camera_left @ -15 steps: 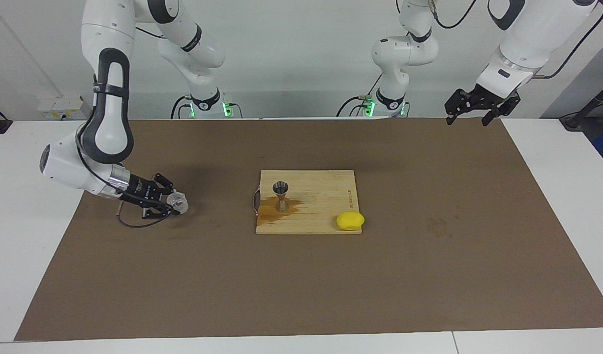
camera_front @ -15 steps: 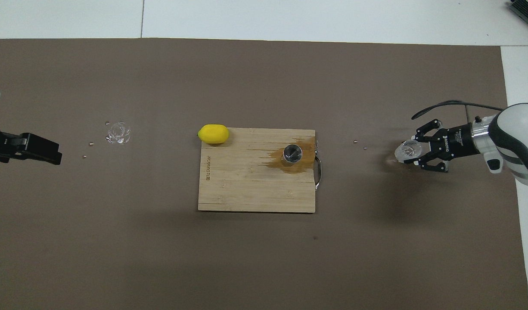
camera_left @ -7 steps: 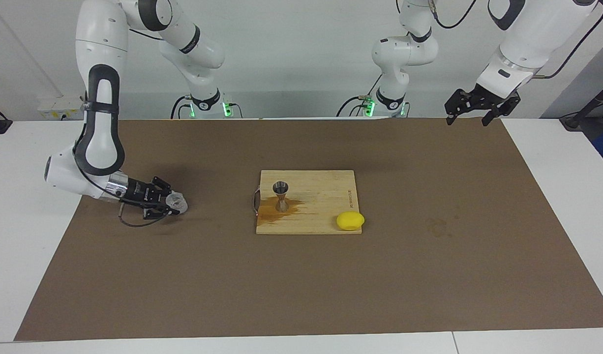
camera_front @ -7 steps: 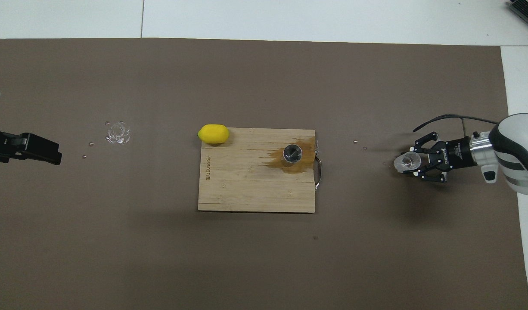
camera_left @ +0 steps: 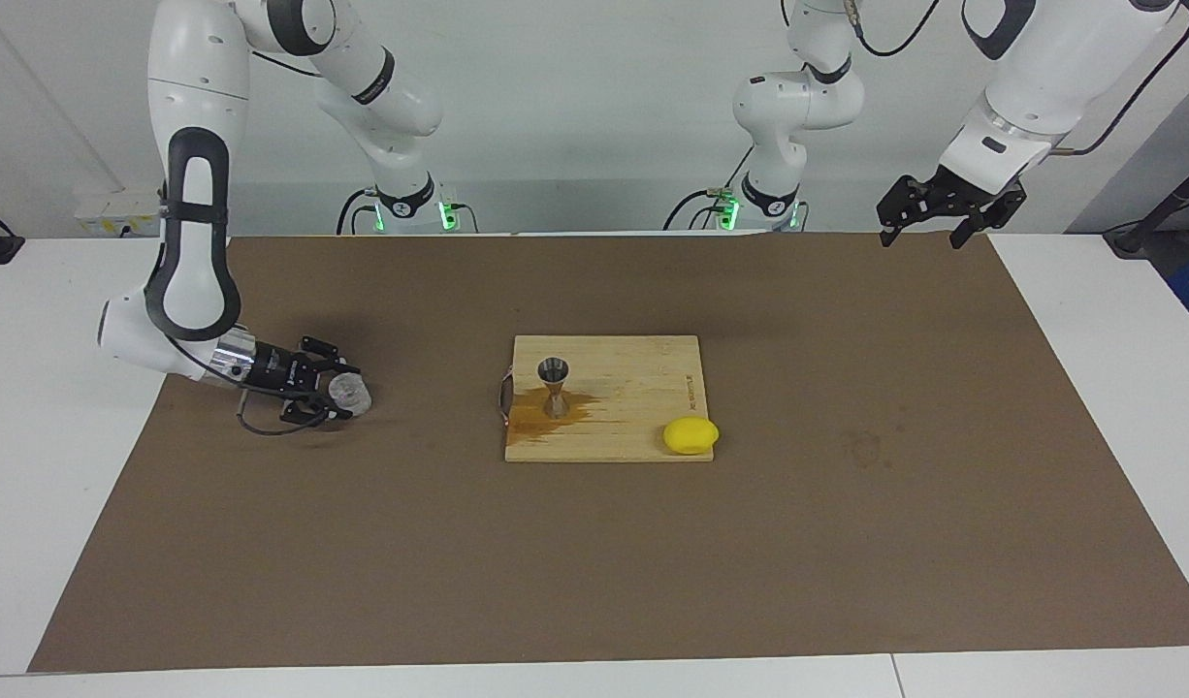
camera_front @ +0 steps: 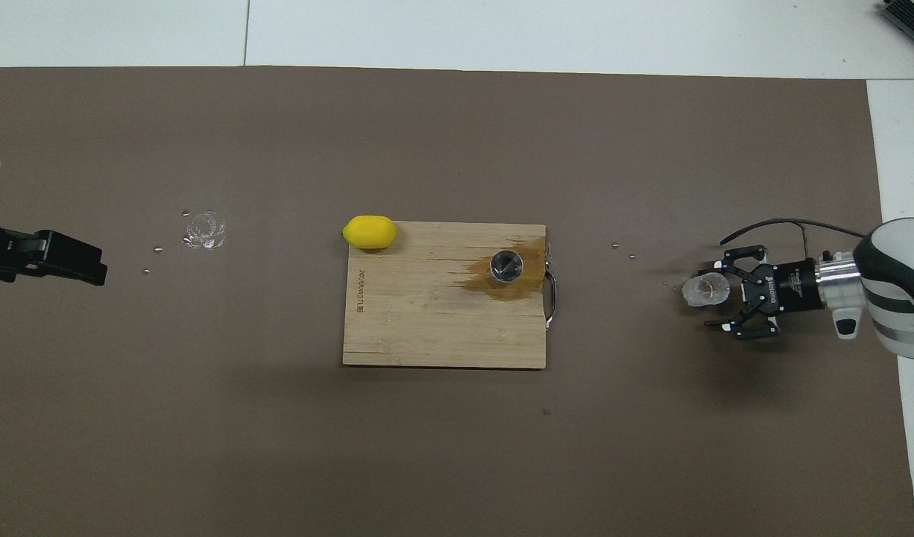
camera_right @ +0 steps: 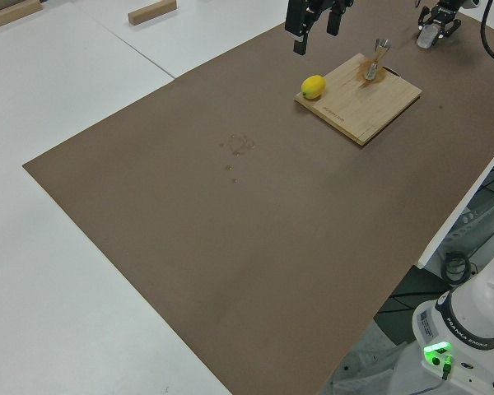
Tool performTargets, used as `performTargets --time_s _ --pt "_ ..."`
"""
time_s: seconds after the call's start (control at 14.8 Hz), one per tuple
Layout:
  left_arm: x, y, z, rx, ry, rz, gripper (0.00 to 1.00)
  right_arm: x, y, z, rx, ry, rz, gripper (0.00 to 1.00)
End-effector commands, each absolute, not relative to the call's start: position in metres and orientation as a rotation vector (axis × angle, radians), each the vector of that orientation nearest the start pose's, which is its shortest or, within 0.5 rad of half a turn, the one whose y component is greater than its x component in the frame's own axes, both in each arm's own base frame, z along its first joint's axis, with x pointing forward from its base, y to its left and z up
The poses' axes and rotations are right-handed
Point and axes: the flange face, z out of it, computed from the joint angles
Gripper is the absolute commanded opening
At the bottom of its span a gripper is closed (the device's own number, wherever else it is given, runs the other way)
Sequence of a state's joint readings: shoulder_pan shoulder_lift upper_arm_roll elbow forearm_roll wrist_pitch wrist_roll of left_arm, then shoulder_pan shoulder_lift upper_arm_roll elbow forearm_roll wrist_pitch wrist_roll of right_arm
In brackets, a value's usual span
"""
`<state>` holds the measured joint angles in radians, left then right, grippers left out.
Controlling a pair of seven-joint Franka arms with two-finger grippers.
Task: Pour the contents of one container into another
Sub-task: 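Lower the clear cup onto the table and open the right gripper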
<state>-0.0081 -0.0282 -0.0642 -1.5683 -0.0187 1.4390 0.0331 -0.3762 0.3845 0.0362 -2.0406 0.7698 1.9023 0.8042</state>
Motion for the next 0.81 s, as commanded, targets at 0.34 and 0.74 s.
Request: performTargets --time_s 0.34,0.74 --pt "0.521 -0.042 0.633 -3.155 0.151 0.166 1.0 0.527 -0.154 0.313 -2.065 1.74 0.595 0.99" --pt "0.521 -0.042 0.633 -3.155 0.151 0.166 1.0 0.566 -0.071 0.393 -2.485 1.479 0.356 0.99"
